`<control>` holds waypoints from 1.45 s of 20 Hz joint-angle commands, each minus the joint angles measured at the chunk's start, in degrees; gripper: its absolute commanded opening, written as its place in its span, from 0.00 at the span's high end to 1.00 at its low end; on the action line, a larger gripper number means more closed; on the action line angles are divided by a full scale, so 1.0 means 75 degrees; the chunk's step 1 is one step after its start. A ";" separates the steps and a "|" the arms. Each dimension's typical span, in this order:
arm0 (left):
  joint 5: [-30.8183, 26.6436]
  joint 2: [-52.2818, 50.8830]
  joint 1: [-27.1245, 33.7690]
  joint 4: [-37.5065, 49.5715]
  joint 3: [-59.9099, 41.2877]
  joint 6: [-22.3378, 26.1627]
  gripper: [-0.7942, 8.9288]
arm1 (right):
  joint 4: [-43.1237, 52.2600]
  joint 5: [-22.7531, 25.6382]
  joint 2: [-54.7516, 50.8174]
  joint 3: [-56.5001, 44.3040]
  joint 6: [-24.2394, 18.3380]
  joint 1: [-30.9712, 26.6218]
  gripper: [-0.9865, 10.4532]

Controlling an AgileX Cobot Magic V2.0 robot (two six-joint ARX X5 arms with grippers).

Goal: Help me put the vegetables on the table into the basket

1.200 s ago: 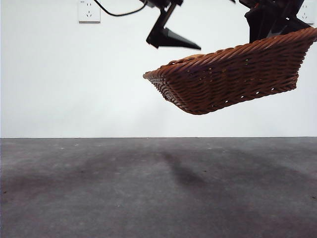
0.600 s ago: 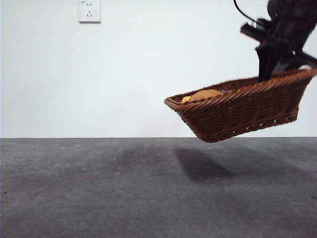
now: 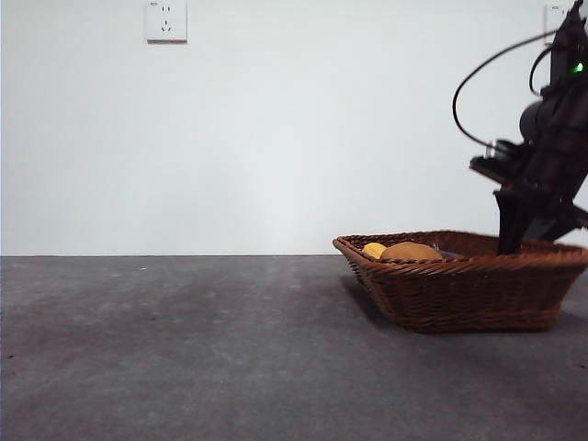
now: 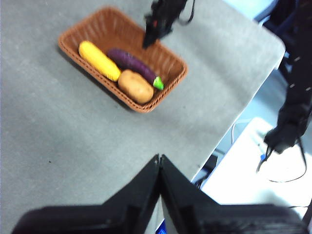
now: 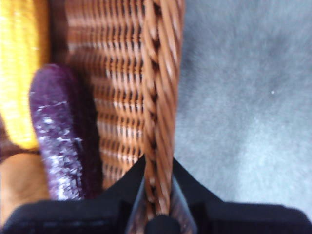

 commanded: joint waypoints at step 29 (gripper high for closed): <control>0.0009 -0.0221 -0.0006 0.0029 -0.0050 0.0277 0.93 | -0.2553 0.1501 -0.7053 -0.0035 0.0303 0.0172 0.93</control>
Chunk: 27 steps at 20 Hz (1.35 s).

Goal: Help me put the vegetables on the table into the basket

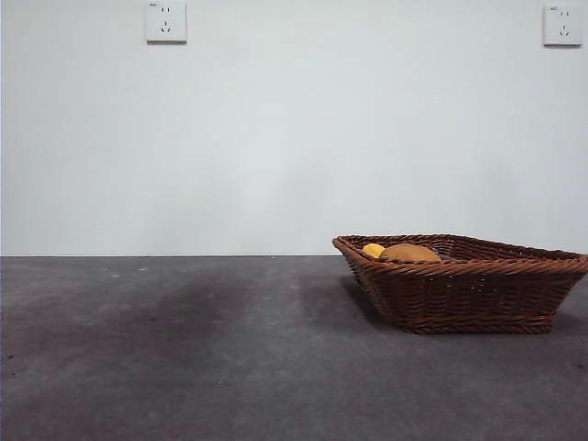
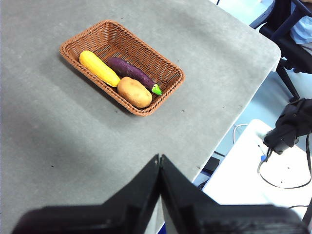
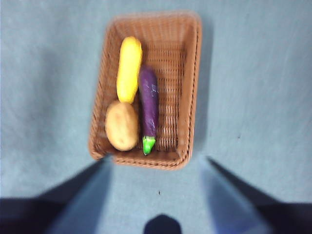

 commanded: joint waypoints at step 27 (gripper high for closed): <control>0.0061 0.0787 0.1177 0.1075 -0.0609 0.2323 0.92 | -0.0163 0.0353 0.0221 -0.0035 0.0230 0.0012 0.91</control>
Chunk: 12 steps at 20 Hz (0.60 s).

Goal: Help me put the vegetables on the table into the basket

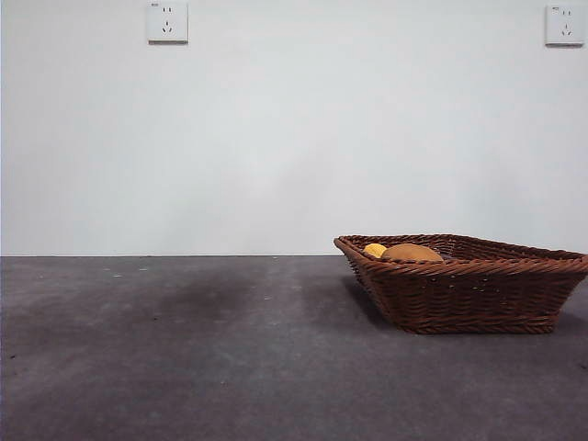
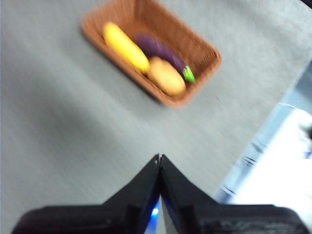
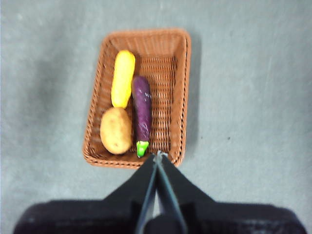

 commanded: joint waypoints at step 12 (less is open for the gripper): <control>-0.0312 -0.7166 0.3567 0.9296 -1.1488 -0.0694 0.92 | -0.0157 0.0015 0.1591 -0.0035 0.0058 0.0009 0.91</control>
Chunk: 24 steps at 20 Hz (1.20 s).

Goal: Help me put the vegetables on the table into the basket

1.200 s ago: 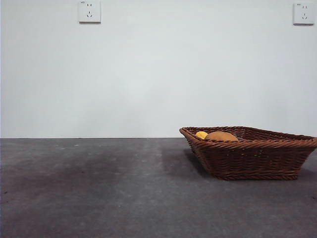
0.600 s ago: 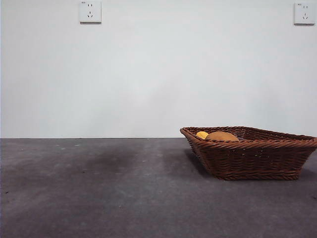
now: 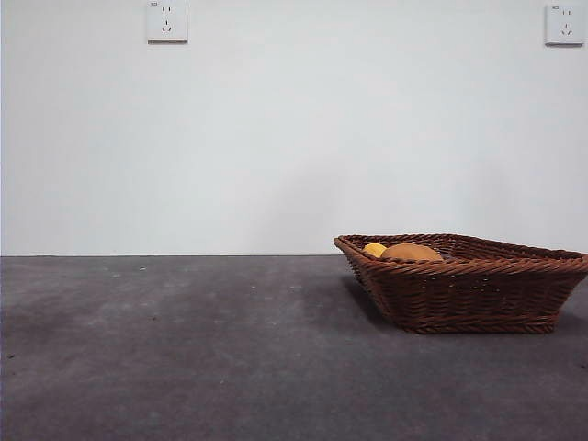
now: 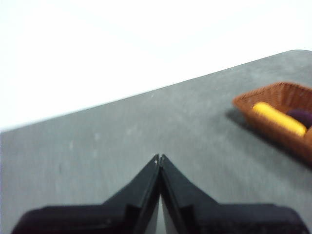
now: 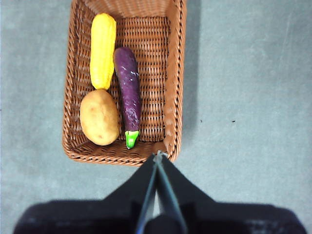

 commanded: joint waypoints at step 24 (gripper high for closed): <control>-0.0924 -0.3005 0.0105 -0.0434 -0.2562 -0.1102 0.92 | 0.2850 0.0006 0.0076 -0.0035 0.0055 0.0009 0.91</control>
